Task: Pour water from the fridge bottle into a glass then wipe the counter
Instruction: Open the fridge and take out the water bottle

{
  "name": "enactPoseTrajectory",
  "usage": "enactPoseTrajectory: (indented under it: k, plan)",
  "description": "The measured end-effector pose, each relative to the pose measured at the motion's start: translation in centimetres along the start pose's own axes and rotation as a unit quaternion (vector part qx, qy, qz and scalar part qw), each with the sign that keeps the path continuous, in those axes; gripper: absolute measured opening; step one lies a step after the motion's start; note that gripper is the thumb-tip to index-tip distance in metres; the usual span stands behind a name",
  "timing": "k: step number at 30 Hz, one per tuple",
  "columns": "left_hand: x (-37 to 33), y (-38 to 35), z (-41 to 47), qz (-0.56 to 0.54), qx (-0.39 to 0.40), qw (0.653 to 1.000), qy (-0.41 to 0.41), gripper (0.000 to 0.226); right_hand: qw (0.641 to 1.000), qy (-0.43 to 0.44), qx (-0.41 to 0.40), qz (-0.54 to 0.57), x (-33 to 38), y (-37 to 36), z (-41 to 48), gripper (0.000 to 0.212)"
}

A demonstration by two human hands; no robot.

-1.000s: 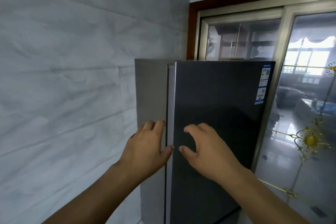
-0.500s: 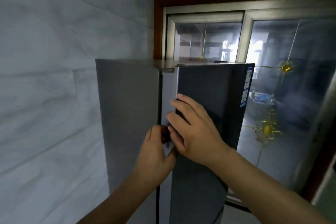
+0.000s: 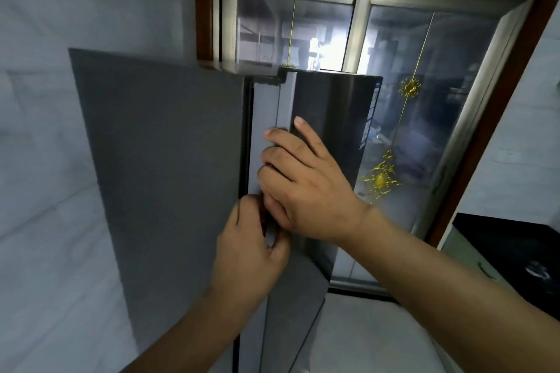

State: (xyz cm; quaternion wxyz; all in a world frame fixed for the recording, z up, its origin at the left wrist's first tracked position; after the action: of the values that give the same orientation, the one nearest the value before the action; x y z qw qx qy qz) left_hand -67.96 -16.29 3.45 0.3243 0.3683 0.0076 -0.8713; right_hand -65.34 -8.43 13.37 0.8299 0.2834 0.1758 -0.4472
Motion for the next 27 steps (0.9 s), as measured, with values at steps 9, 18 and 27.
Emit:
enactPoseTrajectory:
  k: [9, 18, 27]
  plan:
    - [-1.1, -0.1, -1.0, 0.026, -0.016, 0.999, 0.01, 0.035, 1.0, -0.004, -0.003, -0.008, -0.1, 0.5, -0.9, 0.019]
    - [-9.9, -5.1, -6.6, -0.053, 0.062, 0.991, -0.107, 0.025, 0.996, -0.014, -0.092, -0.005, -4.5, 10.0, -8.6, 0.008]
    - [-15.6, -13.4, -9.2, -0.036, 0.101, 0.992, -0.067, 0.057, 0.983, -0.177, -0.023, -0.045, -10.9, 19.9, -17.5, 0.017]
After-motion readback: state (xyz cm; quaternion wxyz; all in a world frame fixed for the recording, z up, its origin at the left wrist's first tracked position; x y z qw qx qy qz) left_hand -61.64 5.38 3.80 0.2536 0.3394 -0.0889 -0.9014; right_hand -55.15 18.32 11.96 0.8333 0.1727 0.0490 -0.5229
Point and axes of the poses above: each hand's wrist, its own z-axis towards the middle knuckle, its own y-axis out of the back of the hand, x = y × z, the point moved 8 cm from there along z, towards the middle knuckle, and after that the axes turned 10 degrees about -x, right-handed, at the moved point
